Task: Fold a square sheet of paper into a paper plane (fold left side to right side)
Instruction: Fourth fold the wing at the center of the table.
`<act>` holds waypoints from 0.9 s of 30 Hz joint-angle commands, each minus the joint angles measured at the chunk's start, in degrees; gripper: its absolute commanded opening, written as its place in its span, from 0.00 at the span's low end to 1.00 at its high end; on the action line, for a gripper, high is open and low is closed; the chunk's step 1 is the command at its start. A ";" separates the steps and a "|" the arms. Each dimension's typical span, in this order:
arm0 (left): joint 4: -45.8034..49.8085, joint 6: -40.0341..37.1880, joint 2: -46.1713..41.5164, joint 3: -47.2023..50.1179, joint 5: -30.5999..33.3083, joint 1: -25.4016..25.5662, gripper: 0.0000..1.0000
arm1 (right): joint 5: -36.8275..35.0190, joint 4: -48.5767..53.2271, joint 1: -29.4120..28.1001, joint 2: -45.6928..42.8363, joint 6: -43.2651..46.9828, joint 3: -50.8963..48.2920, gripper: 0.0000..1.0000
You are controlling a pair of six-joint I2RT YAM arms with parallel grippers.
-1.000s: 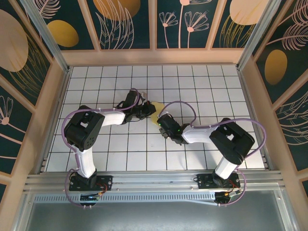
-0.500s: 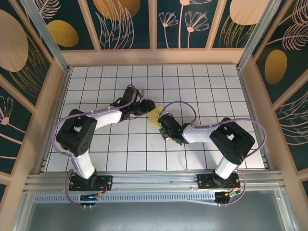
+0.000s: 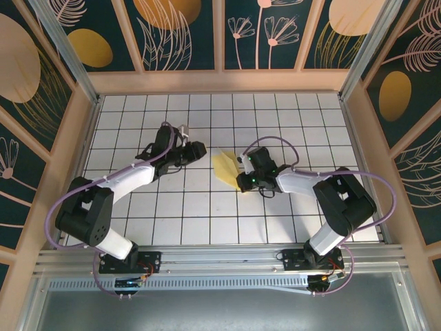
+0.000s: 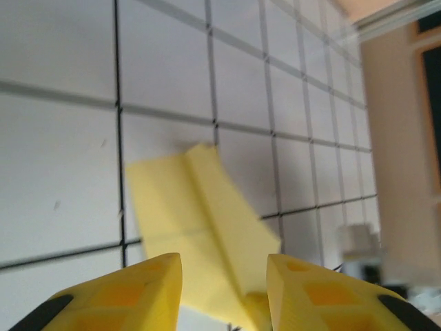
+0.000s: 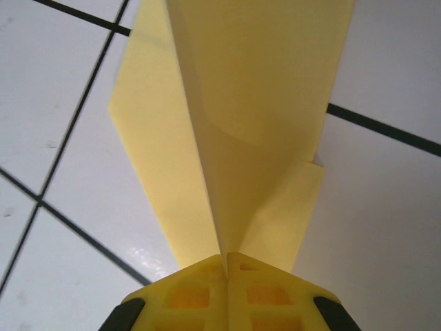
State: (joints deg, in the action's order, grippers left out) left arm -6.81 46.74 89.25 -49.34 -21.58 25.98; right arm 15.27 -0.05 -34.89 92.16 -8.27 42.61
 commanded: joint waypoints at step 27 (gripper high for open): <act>-4.10 3.96 16.23 -6.03 -2.41 8.54 0.34 | 12.84 -4.75 3.25 3.55 -3.57 -3.33 0.00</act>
State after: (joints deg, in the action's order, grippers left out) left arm -10.15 50.22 104.09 -53.91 -23.18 34.09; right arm 27.11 -3.79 -31.90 94.96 -11.07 39.88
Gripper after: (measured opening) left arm 0.331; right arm 0.055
